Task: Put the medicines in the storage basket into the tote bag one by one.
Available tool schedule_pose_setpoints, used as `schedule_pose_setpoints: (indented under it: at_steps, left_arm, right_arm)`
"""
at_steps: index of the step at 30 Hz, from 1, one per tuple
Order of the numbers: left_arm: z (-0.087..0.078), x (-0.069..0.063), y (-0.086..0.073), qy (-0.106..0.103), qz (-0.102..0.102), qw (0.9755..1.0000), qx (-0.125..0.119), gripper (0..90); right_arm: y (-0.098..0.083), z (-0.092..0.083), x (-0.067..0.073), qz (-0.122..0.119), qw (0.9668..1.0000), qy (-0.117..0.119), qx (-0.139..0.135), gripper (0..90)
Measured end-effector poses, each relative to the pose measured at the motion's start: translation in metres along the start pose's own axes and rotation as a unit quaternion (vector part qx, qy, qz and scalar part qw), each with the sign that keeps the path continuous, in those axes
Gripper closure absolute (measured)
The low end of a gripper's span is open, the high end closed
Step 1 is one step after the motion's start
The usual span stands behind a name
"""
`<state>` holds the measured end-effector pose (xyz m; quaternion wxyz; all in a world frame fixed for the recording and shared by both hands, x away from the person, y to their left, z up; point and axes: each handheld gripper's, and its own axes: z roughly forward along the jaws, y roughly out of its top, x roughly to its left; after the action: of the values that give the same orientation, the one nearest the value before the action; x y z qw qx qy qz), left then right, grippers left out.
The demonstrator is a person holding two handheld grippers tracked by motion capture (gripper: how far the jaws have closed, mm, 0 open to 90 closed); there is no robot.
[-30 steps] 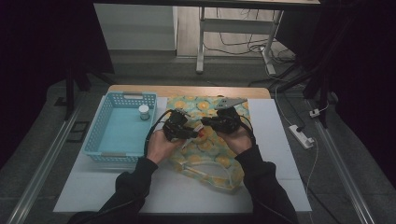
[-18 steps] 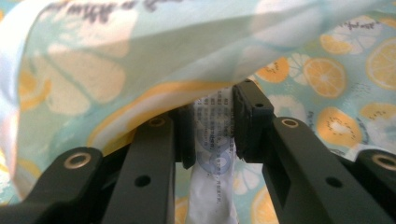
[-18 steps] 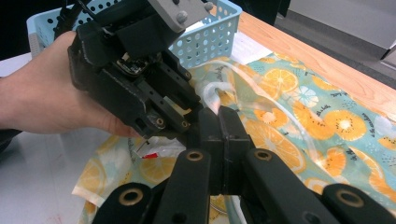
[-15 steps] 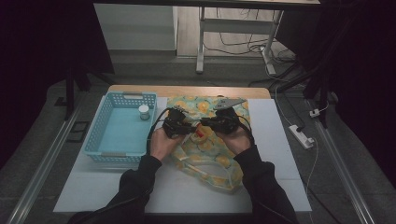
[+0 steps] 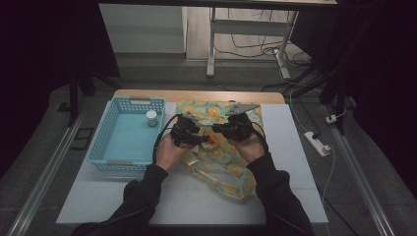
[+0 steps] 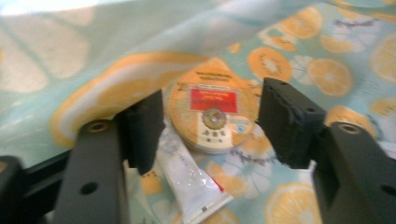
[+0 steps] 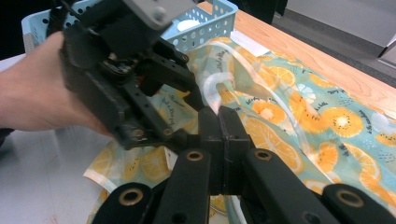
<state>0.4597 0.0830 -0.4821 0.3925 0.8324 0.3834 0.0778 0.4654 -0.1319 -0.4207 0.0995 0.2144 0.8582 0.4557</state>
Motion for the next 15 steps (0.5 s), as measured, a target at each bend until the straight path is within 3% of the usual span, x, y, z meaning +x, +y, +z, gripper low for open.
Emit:
schedule_pose_setpoints:
  at_steps: [9,15]
  left_arm:
    - [-0.008,-0.011,-0.001,-0.018,0.020,0.9992,0.029,18.1]
    - [-0.021,-0.018,-0.004,-0.036,0.029,0.9986,0.025,13.3]
  right_arm:
    - [-0.001,-0.001,-0.002,0.001,1.0000,-0.001,0.000,90.0]
    - [-0.001,-0.001,-0.003,0.003,1.0000,-0.001,0.000,90.0]
